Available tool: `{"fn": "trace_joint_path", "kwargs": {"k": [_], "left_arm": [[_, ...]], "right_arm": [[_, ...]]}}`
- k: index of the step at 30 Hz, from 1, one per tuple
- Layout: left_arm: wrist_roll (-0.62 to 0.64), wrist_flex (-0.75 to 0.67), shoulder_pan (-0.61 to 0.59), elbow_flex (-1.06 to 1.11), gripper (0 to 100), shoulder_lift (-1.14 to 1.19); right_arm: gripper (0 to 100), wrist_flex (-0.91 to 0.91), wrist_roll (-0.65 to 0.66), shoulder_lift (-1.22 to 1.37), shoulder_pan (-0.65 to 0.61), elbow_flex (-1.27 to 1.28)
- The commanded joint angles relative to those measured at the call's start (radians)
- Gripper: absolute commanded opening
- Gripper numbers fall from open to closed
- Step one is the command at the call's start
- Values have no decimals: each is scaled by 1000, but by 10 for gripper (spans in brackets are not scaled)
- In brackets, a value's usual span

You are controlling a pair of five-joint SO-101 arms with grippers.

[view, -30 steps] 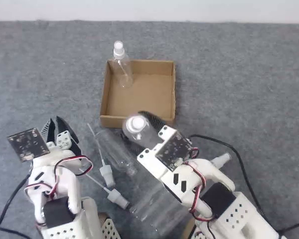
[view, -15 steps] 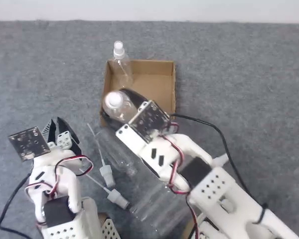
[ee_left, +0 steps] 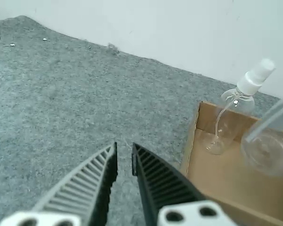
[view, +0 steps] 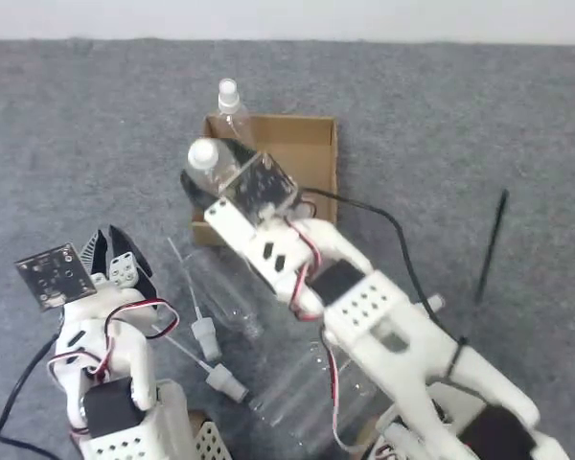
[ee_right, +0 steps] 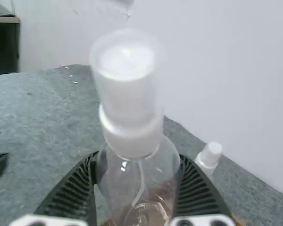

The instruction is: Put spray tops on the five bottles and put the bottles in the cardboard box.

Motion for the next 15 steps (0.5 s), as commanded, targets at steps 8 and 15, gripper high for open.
{"fn": "trace_joint_path", "kwargs": {"k": [8,15], "left_arm": [[8,-6,-8,-12,47,-21],[8,-6,-8,-12,47,-21]], "right_arm": [[23,-93,-12,255,50,-229],[23,-239,-12,401,47,-230]]}}
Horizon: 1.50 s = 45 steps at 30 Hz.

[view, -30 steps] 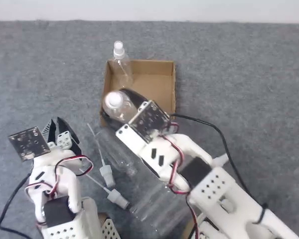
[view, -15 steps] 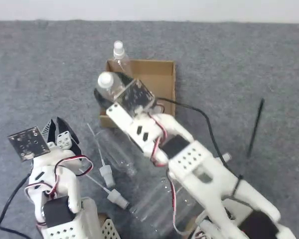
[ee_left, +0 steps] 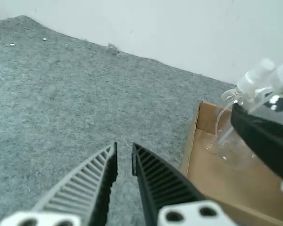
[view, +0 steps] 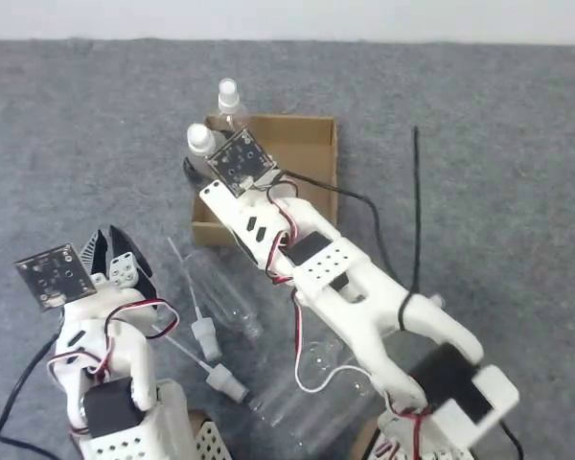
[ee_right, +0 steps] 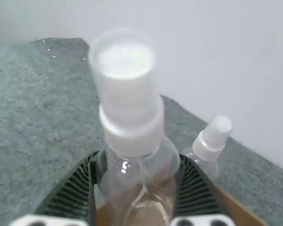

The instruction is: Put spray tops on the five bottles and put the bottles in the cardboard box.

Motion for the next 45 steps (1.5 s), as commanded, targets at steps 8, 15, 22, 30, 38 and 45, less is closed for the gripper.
{"fn": "trace_joint_path", "kwargs": {"k": [8,15,22,30,38,45], "left_arm": [[8,-6,-8,-12,47,-21],[8,-6,-6,-12,47,-21],[8,-6,-6,-12,47,-21],[8,-6,-6,-12,47,-21],[8,-6,-6,-12,47,-21],[8,-6,-6,-12,47,-21]], "right_arm": [[23,-217,-184,133,16,-77],[23,-265,-181,214,19,-115],[23,-168,-183,306,48,-253],[23,-117,-184,363,56,-310],[27,-114,-242,398,62,-338],[24,-13,-288,424,77,-405]]}}
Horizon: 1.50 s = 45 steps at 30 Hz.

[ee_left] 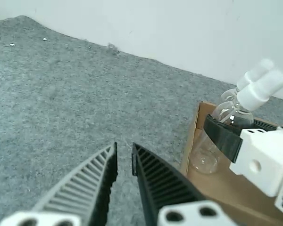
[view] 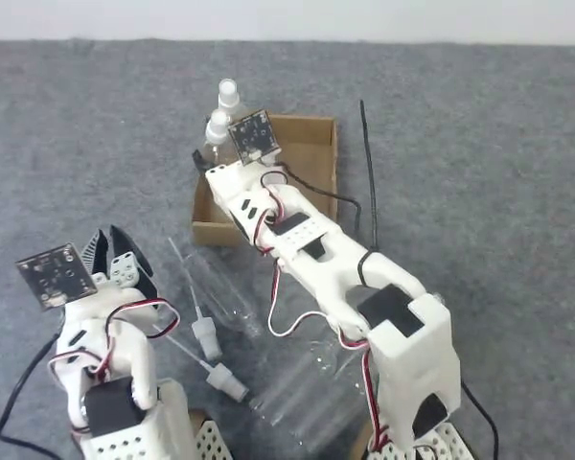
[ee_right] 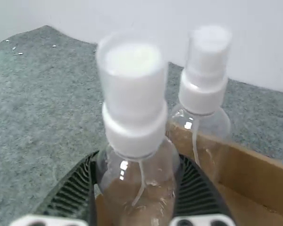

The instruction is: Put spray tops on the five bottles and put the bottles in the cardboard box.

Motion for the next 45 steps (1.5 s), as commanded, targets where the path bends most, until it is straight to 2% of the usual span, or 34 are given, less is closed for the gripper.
{"fn": "trace_joint_path", "kwargs": {"k": [1,11,17,34,40,45], "left_arm": [[8,-6,-6,-12,47,-21],[8,-6,-6,-12,47,-21],[8,-6,-6,-12,47,-21],[8,-6,-6,-12,47,-21],[8,-6,-6,-12,47,-21],[8,-6,-6,-12,47,-21]], "right_arm": [[27,13,-14,-24,18,-80],[32,22,-9,-22,18,-78],[128,22,-14,-22,18,-77],[136,56,-9,-22,16,-64],[255,94,-11,-24,15,-61],[255,94,-14,-27,12,-58]]}}
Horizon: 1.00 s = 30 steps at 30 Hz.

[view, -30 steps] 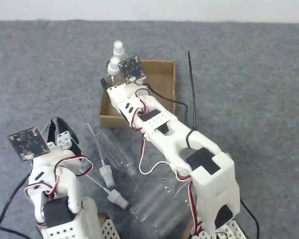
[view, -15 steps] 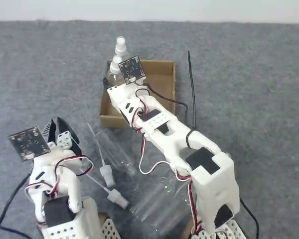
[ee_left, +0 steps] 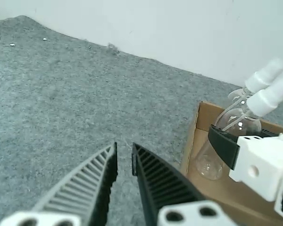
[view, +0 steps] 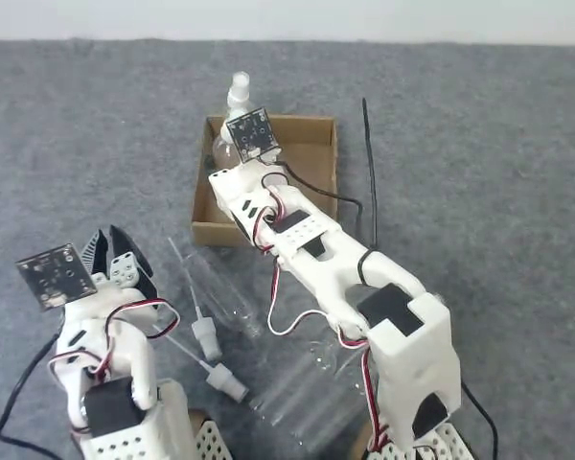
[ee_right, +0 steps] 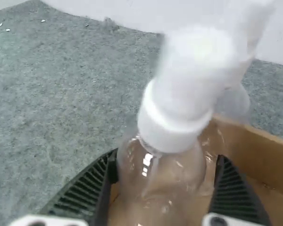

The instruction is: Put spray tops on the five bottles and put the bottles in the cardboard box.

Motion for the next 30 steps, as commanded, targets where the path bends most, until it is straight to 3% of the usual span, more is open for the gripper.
{"fn": "trace_joint_path", "kwargs": {"k": [1,8,26,30], "left_arm": [[8,-6,-6,-12,47,-21],[8,-6,-6,-12,47,-21],[8,-8,-6,-12,47,-21],[8,-8,-6,-12,47,-21]], "right_arm": [[255,4,-9,-36,10,-49],[254,7,-5,-71,8,-15],[258,219,-11,-154,8,-3],[310,232,-8,-154,5,-3]]}}
